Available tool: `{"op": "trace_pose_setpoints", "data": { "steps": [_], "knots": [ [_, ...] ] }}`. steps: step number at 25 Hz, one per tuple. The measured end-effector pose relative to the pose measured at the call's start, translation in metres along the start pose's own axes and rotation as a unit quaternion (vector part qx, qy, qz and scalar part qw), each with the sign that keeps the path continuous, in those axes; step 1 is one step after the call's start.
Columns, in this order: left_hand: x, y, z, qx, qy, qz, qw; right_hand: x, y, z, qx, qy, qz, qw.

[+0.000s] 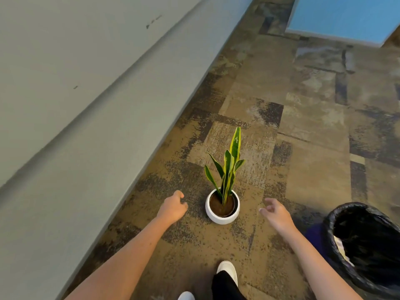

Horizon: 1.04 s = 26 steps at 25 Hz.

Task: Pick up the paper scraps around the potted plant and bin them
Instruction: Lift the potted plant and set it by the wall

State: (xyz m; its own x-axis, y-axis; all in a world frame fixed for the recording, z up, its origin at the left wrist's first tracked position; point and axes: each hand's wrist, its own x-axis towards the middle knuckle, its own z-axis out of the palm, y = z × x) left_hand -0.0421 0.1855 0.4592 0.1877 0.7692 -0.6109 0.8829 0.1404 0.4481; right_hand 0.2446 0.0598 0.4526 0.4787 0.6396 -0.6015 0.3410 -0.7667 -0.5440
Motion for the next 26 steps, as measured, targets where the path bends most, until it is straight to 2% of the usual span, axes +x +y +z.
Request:
{"op": "trace_pose_setpoints", "data": {
  "steps": [3,9,13,17,19,21,26],
  "knots": [
    [0.084,-0.019,0.064,-0.005,-0.035,-0.02,0.999,0.078,0.047,0.047,0.015,-0.034,0.03,0.999],
    [0.215,-0.056,0.182,-0.135,-0.136,-0.07,0.979,0.207,0.114,0.134,0.111,-0.111,0.054,0.986],
    [0.257,-0.071,0.23,-0.206,-0.198,-0.063,0.956,0.251,0.131,0.176,0.178,-0.179,0.082,0.964],
    [0.278,-0.08,0.251,-0.231,-0.23,-0.034,0.945,0.279,0.145,0.199,0.234,-0.188,0.069,0.951],
    [0.281,-0.078,0.253,-0.212,-0.218,-0.013,0.953,0.287,0.15,0.204,0.222,-0.179,0.05,0.957],
    [0.281,-0.073,0.256,-0.183,-0.175,-0.002,0.968,0.29,0.151,0.207,0.212,-0.161,0.046,0.963],
    [0.272,-0.062,0.254,-0.098,-0.092,-0.013,0.991,0.284,0.147,0.218,0.175,-0.115,0.028,0.977]
  ]
}}
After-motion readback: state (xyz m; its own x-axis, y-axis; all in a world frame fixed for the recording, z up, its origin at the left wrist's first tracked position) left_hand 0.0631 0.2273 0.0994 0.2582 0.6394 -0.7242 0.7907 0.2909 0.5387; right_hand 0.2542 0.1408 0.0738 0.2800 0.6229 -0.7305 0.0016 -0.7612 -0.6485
